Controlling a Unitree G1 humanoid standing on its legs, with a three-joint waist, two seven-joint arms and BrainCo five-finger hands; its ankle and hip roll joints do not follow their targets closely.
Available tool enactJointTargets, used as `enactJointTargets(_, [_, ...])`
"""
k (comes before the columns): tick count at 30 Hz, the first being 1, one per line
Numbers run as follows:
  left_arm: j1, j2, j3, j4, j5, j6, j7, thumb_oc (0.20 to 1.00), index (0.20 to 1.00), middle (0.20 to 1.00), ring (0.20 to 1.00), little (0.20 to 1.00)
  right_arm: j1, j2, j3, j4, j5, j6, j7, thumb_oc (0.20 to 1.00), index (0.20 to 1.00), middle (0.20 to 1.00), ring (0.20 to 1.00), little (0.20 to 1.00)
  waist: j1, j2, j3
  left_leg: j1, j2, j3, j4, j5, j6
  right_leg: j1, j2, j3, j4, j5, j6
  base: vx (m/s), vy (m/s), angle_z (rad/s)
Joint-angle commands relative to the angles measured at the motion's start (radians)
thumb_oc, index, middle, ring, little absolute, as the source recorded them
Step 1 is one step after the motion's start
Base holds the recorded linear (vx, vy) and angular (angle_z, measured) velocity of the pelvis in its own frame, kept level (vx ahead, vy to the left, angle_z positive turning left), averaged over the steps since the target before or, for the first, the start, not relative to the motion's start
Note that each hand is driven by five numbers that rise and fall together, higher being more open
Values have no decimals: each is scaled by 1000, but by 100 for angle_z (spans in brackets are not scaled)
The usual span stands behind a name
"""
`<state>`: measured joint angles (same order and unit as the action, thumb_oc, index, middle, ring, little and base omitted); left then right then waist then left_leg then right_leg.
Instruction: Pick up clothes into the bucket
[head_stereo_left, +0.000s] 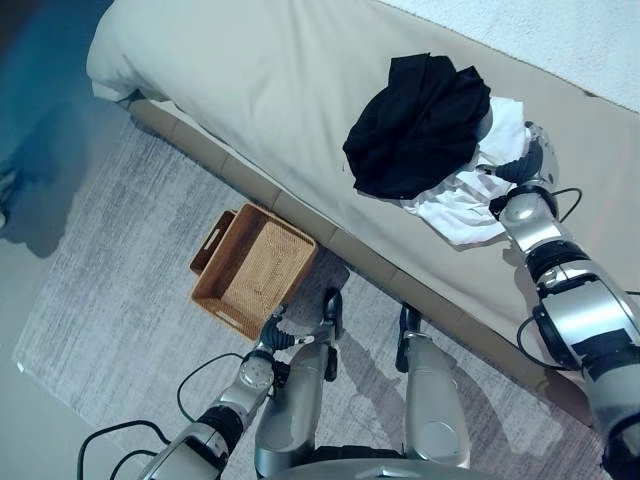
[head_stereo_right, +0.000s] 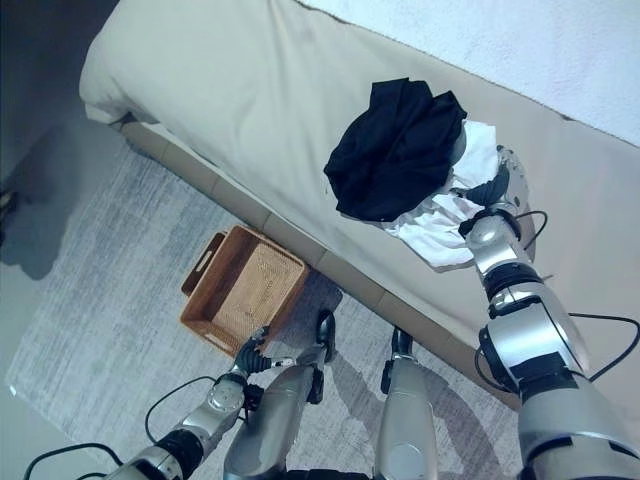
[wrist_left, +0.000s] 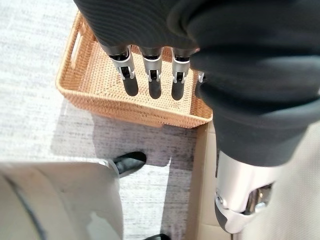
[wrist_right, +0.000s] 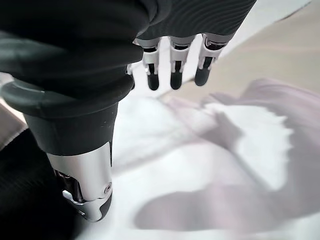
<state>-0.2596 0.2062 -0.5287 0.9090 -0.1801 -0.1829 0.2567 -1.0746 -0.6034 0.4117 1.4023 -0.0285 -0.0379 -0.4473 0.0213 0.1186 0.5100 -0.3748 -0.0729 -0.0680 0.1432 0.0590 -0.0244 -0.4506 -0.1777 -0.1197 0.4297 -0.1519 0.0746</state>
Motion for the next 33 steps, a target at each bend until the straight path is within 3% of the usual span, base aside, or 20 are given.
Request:
enactJointTargets(1, [21, -1, -9, -41, -27, -10, 3, 1000, 1000, 1000, 1000, 1000, -49, -78, 42, 27, -36, 46, 33, 1000, 1000, 1000, 1000, 1000, -3, -15, 10, -55, -33, -3, 148, -103, 0, 13, -22, 10, -51, 68, 20, -44, 6, 15])
enactJointTargets(4, [30, -6, -12, -43, -26, -10, 2, 1000, 1000, 1000, 1000, 1000, -42, -99, 40, 30, -58, 47, 24, 1000, 1000, 1000, 1000, 1000, -1, -1, 10, -79, -33, -1, 140, -92, -1, -22, -23, 9, -45, 68, 18, -12, 1, 2])
enactJointTargets(5, [29, -6, -16, -36, -28, -8, 1, 1000, 1000, 1000, 1000, 1000, -45, -105, 53, 32, -74, 49, 28, 834, 834, 834, 834, 834, 0, 5, 10, -90, -30, 1, 129, -83, -2, -42, -22, 11, -44, 70, 18, -32, 10, 0])
enactJointTargets(7, [29, -8, -16, -27, -26, -6, 3, 1000, 1000, 1000, 1000, 1000, -43, -113, 54, 31, -76, 45, 28, 200, 200, 200, 200, 200, -1, 9, 10, -101, -29, 4, 125, -78, -2, -59, -22, 15, -41, 71, 18, -18, 4, 0])
enactJointTargets(22, [1, -15, -17, -21, -62, -28, 17, 1000, 1000, 1000, 1000, 1000, -187, -170, 108, -154, 6, -15, -46, 200, 200, 200, 200, 200, -33, -14, 10, -66, -14, -10, 23, -22, -17, -53, -7, 31, -104, 109, 23, -17, -13, -3])
enactJointTargets(29, [2, -2, 1, -26, -76, -35, 23, 1000, 1000, 1000, 1000, 1000, -243, -191, 104, -238, 71, -48, -79, 200, 200, 200, 200, 200, -40, -46, 10, -37, -9, -10, 33, -30, -17, -15, 3, 37, -125, 119, 24, -11, -10, 2])
enactJointTargets(33, [30, 14, 52, 12, -67, -33, 27, 1000, 1000, 1000, 1000, 1000, -239, -241, 77, -432, 46, -61, -138, 200, 200, 200, 200, 200, -49, -85, 6, 13, 4, 6, 46, -52, -17, 41, 20, 51, -152, 127, 30, 6, 7, -13])
